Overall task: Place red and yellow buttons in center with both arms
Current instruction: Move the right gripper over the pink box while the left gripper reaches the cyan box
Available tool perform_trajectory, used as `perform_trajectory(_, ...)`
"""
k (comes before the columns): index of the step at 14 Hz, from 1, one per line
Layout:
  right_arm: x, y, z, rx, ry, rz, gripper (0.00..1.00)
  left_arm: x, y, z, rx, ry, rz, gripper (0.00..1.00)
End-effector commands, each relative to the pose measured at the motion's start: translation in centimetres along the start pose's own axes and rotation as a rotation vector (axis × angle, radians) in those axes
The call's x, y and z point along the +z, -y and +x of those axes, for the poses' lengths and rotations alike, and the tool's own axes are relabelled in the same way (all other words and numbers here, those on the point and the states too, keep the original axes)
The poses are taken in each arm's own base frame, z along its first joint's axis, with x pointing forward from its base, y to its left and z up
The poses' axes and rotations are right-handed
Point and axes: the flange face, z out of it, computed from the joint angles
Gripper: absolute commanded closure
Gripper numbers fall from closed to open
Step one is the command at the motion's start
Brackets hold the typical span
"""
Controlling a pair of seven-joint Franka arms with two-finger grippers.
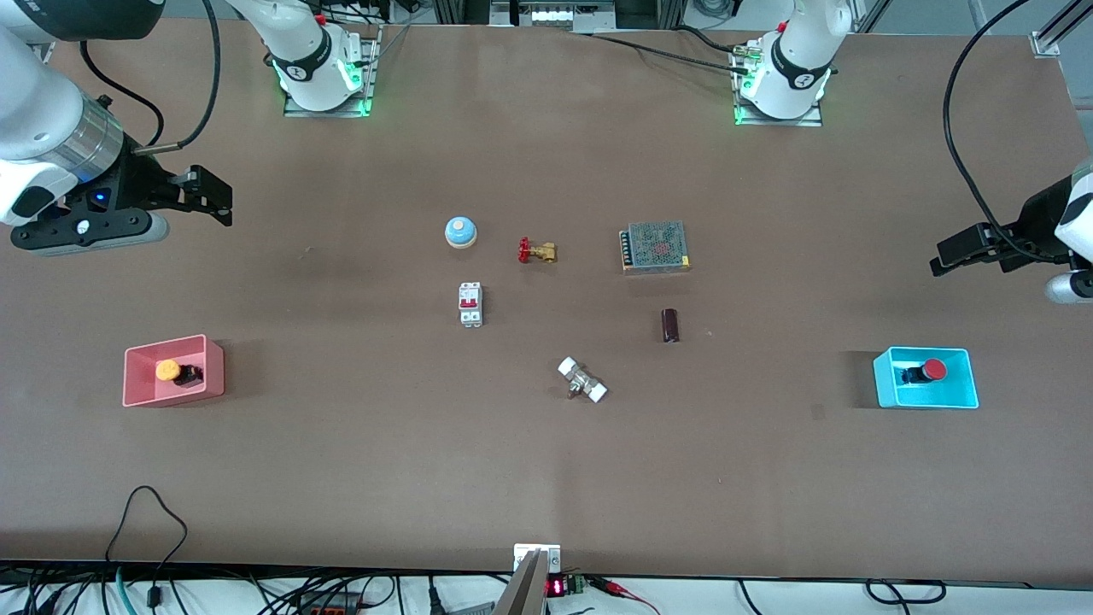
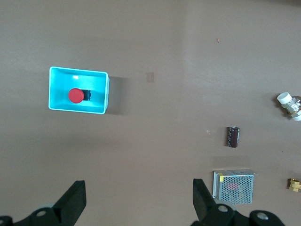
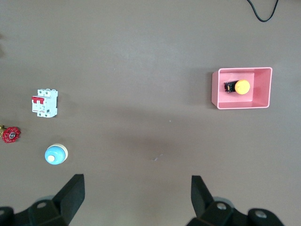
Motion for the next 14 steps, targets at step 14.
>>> perform_trajectory(14, 3.9, -6.5, 2.6, 0.1, -0.02, 0.021, 0.0, 11.6, 2.9, 5.9, -0.018, 0.156, 0.059, 0.0)
